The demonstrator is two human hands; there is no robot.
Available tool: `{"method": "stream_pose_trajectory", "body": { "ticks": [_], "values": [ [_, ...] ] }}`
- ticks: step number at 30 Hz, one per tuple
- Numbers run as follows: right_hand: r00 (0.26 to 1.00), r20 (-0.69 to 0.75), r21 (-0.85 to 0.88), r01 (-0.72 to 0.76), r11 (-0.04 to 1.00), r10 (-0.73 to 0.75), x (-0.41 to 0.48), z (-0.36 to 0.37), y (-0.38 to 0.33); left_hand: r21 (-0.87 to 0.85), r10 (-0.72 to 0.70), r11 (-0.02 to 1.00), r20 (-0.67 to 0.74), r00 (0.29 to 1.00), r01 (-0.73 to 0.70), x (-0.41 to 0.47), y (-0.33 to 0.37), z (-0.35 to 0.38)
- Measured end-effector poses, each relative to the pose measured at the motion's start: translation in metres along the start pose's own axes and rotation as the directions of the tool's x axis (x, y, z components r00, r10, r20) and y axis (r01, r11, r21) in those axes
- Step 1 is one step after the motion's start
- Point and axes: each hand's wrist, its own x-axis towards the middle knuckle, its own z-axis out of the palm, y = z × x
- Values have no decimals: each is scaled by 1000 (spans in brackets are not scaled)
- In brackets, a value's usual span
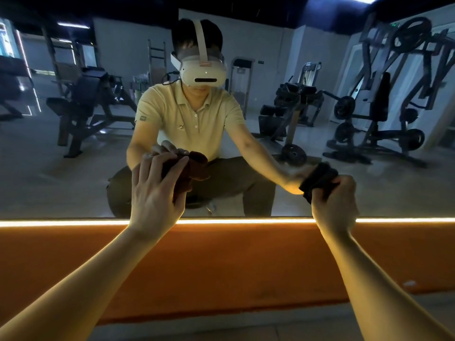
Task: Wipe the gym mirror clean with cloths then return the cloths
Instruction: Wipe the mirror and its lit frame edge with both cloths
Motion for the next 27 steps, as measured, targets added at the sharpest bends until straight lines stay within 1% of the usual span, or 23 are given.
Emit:
{"method": "stream_pose_trajectory", "body": {
  "ticks": [1, 2, 4, 6, 8, 9, 10, 11, 12, 13, 14, 15, 16, 17, 18, 19, 20, 21, 22, 24, 25, 27],
  "values": [
    [1000, -22, 9, 2, 1000, -2, -2, 2, -7, 1, -2, 1000, 1, 1000, 2, 1, 1, -1],
    [998, -49, 22, 37, 999, -36, -5, 6, -18, -1, -3, 1000, 1, 1000, 3, 1, 1, -3],
    [979, -101, 41, 180, 983, -175, -16, 16, -51, -9, -3, 1000, 0, 1000, 2, 0, 2, -6],
    [947, -115, 70, 309, 948, -300, -31, 27, -90, -13, -9, 1000, -2, 1000, 9, -1, 0, -9],
    [896, -50, 106, 444, 890, -441, -57, 36, -119, -17, -31, 999, 5, 1000, 31, -3, -4, -11],
    [850, 27, 130, 519, 845, -526, -73, 42, -128, -20, -43, 999, 10, 999, 43, -5, -6, -12],
    [776, 137, 155, 597, 787, -615, -91, 49, -134, -24, -53, 998, 16, 998, 53, -6, -8, -13],
    [662, 259, 163, 688, 708, -703, -108, 56, -137, -27, -59, 998, 25, 998, 59, -6, -9, -13],
    [522, 375, 166, 775, 610, -766, -121, 62, -137, -32, -60, 998, 38, 997, 61, -7, -11, -14],
    [401, 447, 172, 839, 516, -800, -129, 65, -135, -37, -55, 998, 48, 997, 56, -7, -12, -14],
    [339, 462, 173, 872, 458, -819, -128, 65, -133, -42, -44, 998, 53, 998, 47, -7, -12, -14],
    [338, 434, 161, 883, 441, -835, -120, 63, -130, -42, -35, 998, 55, 998, 37, -7, -13, -14],
    [379, 381, 141, 877, 459, -843, -108, 58, -126, -38, -25, 999, 58, 998, 28, -7, -14, -13],
    [465, 305, 106, 851, 515, -831, -93, 51, -120, -31, -16, 999, 62, 998, 18, -7, -16, -13],
    [583, 197, 53, 796, 603, -788, -73, 43, -113, -22, -12, 1000, 63, 998, 13, -8, -17, -14],
    [695, 72, 1, 717, 697, -715, -52, 33, -106, -15, -10, 1000, 63, 998, 11, -9, -18, -15],
    [780, -38, -49, 623, 781, -625, -32, 25, -101, -11, -7, 1000, 60, 998, 7, -9, -18, -17],
    [833, -118, -96, 532, 841, -540, -15, 20, -100, -11, -5, 1000, 54, 999, 6, -9, -19, -20],
    [863, -172, -118, 460, 880, -474, -5, 19, -103, -10, -11, 1000, 44, 999, 11, -9, -21, -22],
    [885, -228, -85, 397, 914, -406, -7, 27, -122, -11, -48, 999, 24, 999, 48, -7, -23, -30],
    [885, -235, -49, 403, 914, -403, -16, 35, -136, -20, -72, 997, 22, 997, 73, -7, -24, -34],
    [856, -195, 4, 489, 872, -479, -50, 55, -162, -49, -107, 993, 30, 994, 108, -6, -29, -42]
  ]
}}
